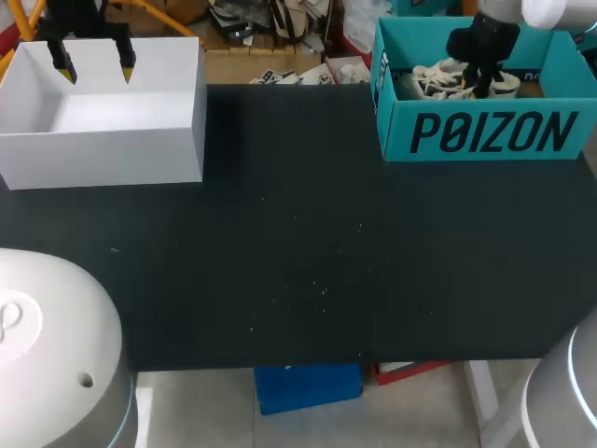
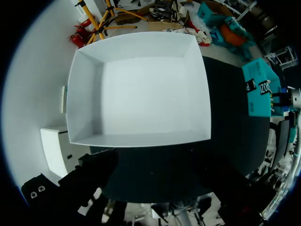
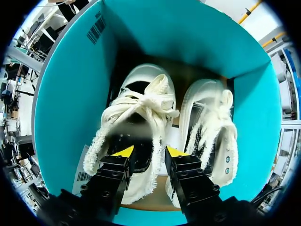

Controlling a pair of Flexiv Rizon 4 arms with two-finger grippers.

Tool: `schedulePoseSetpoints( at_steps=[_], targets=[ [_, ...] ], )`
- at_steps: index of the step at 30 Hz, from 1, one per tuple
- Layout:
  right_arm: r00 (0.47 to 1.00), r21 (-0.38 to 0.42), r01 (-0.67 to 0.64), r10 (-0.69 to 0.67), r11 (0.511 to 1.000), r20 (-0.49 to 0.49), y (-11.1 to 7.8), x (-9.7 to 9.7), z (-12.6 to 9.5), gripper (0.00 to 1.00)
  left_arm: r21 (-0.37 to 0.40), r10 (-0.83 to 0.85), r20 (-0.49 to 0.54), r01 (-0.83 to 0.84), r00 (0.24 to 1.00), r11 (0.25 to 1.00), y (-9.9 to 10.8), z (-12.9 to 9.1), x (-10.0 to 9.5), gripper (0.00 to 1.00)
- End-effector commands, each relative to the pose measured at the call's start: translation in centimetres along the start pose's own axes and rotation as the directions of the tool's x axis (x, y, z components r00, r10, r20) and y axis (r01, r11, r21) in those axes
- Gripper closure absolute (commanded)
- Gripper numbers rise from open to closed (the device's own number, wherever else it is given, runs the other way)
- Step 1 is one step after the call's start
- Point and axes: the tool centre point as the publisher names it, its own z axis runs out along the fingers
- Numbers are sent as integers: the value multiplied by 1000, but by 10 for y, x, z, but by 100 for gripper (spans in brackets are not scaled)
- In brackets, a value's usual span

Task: Take the shoe out of the shoebox, open the shoe tongue, remove and reinsert the insole, then place the shoe into the shoebox

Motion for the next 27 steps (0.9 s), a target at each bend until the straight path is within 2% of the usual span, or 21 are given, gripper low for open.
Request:
schedulePoseSetpoints(
  at_steps=[1, 8, 18, 19, 21, 22, 23, 27],
  targets=[
    [1000, -9, -4, 4, 1000, -6, -3, -9, 17, 65, -2, -2, 4, 2, 1000, 1000, 1, -1, 1, 0],
    [1000, -10, -14, 13, 1000, -13, -7, -12, 34, 65, -2, -2, 4, 2, 1000, 1000, 1, -1, 1, 0],
    [999, -17, -22, 21, 1000, -42, -2, -4, 51, 67, -2, -2, 4, 2, 1000, 1000, 1, -1, 1, 0],
    [999, -17, -23, 22, 1000, -44, -2, -4, 52, 69, -2, -2, 4, 2, 1000, 1000, 1, -1, 1, 0],
    [999, -13, -25, 24, 1000, -48, -3, -3, 54, 80, -2, -2, 4, 2, 1000, 1000, 1, -1, 1, 0],
    [998, -12, -25, 24, 1000, -50, -3, -3, 54, 95, -2, -2, 4, 2, 1000, 1000, 1, -1, 1, 0],
    [998, -8, -24, 24, 1000, -51, -3, -2, 54, 100, -2, -2, 4, 2, 1000, 1000, 1, -1, 1, 0],
    [998, -3, -24, 23, 1000, -53, -2, 0, 49, 100, -2, -2, 4, 2, 1000, 1000, 1, -1, 1, 0]
  ],
)
